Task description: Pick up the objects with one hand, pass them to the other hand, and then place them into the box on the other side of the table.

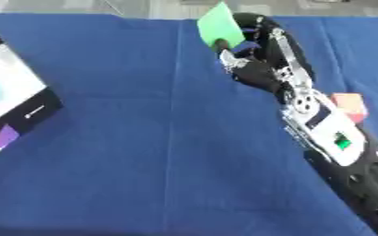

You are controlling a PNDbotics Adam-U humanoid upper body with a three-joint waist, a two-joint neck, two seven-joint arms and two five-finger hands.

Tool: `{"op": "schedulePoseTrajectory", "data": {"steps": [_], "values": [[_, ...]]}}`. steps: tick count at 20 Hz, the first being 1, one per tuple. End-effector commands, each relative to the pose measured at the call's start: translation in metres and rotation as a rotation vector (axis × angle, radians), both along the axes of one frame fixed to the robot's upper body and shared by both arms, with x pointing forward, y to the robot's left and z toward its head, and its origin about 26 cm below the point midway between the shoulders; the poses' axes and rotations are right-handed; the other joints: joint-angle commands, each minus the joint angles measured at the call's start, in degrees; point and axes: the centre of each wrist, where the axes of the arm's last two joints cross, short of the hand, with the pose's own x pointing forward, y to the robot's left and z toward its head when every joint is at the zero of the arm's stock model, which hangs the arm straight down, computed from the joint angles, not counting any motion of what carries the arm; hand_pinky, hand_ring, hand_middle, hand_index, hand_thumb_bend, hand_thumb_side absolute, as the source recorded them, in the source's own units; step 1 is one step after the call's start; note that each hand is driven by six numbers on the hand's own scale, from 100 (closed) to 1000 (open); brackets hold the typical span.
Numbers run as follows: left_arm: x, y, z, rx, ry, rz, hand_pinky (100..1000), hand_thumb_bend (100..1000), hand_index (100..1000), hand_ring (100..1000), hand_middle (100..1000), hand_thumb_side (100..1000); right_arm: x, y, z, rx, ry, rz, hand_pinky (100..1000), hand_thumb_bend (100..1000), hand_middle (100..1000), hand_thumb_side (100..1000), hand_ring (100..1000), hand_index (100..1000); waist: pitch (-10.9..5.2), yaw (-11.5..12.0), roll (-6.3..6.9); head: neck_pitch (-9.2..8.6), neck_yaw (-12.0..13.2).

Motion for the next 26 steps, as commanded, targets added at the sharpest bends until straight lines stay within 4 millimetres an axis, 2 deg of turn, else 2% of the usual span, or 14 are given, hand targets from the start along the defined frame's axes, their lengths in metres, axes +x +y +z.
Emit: {"op": "schedulePoseTrajectory", "data": {"steps": [1, 11, 26], "values": [[-0.005, -0.006, 0.005, 0.040, -0.016, 0.020, 883, 100, 761, 663, 650, 599, -0.001, 0.005, 0.005, -0.039, -0.023, 0.023, 581, 100, 514, 100, 751, 561, -1.14, 0.2, 0.13, 0.40, 0.2], [-0.010, -0.024, 0.006, 0.097, -0.013, 0.062, 881, 100, 770, 675, 661, 584, 0.000, 0.016, 0.002, -0.075, -0.047, 0.037, 583, 100, 512, 100, 747, 560, -0.91, 1.2, 0.26, 0.60, 0.5], [-0.018, -0.050, 0.002, 0.274, 0.033, 0.128, 891, 100, 798, 709, 690, 614, 0.000, 0.029, 0.000, -0.116, -0.092, 0.068, 585, 100, 511, 100, 752, 560, -0.42, 2.4, 0.52, 0.58, 1.2]]}}
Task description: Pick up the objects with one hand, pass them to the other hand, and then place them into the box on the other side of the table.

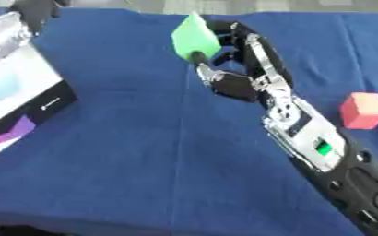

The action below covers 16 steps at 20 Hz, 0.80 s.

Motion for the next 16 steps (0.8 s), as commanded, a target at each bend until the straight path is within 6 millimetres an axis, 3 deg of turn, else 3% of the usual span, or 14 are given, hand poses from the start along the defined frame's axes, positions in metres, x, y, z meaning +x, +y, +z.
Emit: {"op": "schedulePoseTrajectory", "data": {"steps": [1, 9, 16], "values": [[-0.006, -0.004, 0.006, 0.037, -0.023, 0.001, 892, 100, 801, 709, 691, 621, -0.001, 0.003, 0.007, -0.025, -0.038, 0.014, 585, 100, 511, 100, 753, 560, -0.73, 0.1, 0.09, -0.11, 0.4], [-0.011, -0.017, 0.007, 0.080, -0.015, -0.007, 899, 103, 819, 721, 703, 638, 0.000, 0.008, 0.008, -0.065, -0.060, 0.034, 588, 100, 510, 100, 750, 560, -0.48, 0.1, 0.12, -0.42, 0.8], [-0.007, -0.022, 0.005, 0.087, -0.011, 0.014, 912, 177, 837, 732, 715, 657, -0.001, 0.012, 0.007, -0.115, -0.087, 0.043, 592, 100, 509, 100, 745, 561, -0.36, 0.0, 0.18, -0.53, 1.1]]}}
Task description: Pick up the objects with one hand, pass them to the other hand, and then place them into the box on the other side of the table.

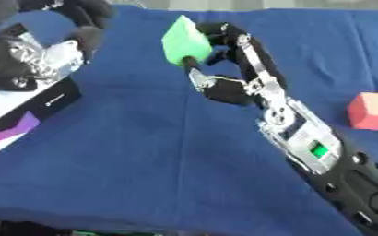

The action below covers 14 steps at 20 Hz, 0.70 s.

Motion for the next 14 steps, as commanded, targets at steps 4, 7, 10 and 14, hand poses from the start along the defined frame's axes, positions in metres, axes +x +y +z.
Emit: {"op": "schedulePoseTrajectory", "data": {"steps": [4, 7, 10, 14], "values": [[0.001, -0.004, 0.004, -0.006, -0.018, 0.030, 922, 210, 844, 740, 724, 656, -0.001, 0.003, 0.007, -0.050, -0.054, 0.014, 593, 100, 509, 100, 742, 561, -0.78, -0.1, 0.04, -0.53, 0.5], [0.006, -0.006, 0.001, -0.004, -0.006, 0.058, 927, 238, 847, 745, 728, 669, -0.001, 0.005, 0.006, -0.071, -0.072, 0.014, 596, 100, 508, 100, 738, 561, -0.72, -0.2, 0.01, -0.49, 0.6], [0.013, -0.010, -0.003, 0.000, -0.002, 0.085, 926, 269, 847, 747, 730, 688, -0.001, 0.007, 0.006, -0.089, -0.096, 0.005, 595, 100, 506, 100, 734, 559, -0.59, -0.4, 0.01, -1.00, 0.8], [0.021, -0.013, -0.009, 0.018, 0.000, 0.107, 932, 324, 851, 759, 739, 702, -0.001, 0.010, 0.007, -0.096, -0.116, 0.003, 594, 100, 505, 100, 733, 559, -0.41, -0.5, 0.04, -1.05, 1.2]]}}
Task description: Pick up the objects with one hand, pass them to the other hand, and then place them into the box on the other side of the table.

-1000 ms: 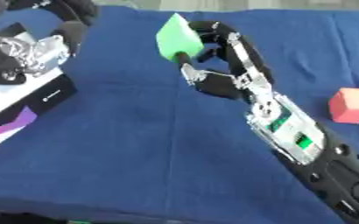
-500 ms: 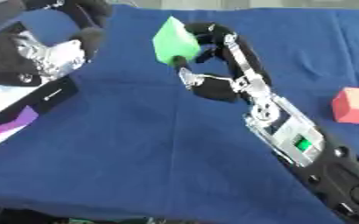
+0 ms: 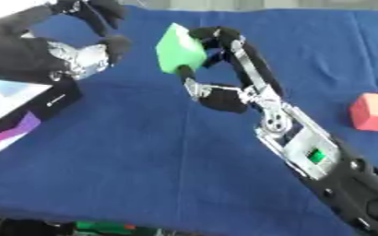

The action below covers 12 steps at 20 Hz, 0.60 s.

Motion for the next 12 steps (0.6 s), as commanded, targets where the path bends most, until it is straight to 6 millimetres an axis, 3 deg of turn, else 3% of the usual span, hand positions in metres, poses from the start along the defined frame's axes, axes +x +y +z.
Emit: {"op": "schedulePoseTrajectory", "data": {"steps": [1, 7, 12], "values": [[0.0039, -0.0016, 0.0019, 0.012, -0.024, 0.020, 933, 331, 852, 760, 739, 704, -0.0005, 0.0024, 0.0079, -0.006, -0.044, 0.004, 594, 100, 505, 100, 732, 559, -0.76, -0.1, 0.07, -0.44, 0.8], [0.0103, -0.0067, -0.0047, 0.048, -0.007, 0.025, 943, 406, 851, 771, 747, 724, -0.0003, 0.0062, 0.0090, -0.009, -0.057, 0.013, 594, 100, 505, 100, 731, 559, -0.57, 0.0, 0.08, 0.00, 2.2], [0.0125, -0.0110, -0.0075, 0.071, -0.018, 0.015, 949, 474, 852, 782, 756, 686, -0.0004, 0.0097, 0.0091, -0.018, -0.062, 0.033, 596, 100, 504, 100, 730, 560, -0.45, 0.0, 0.04, 0.02, 2.5]]}}
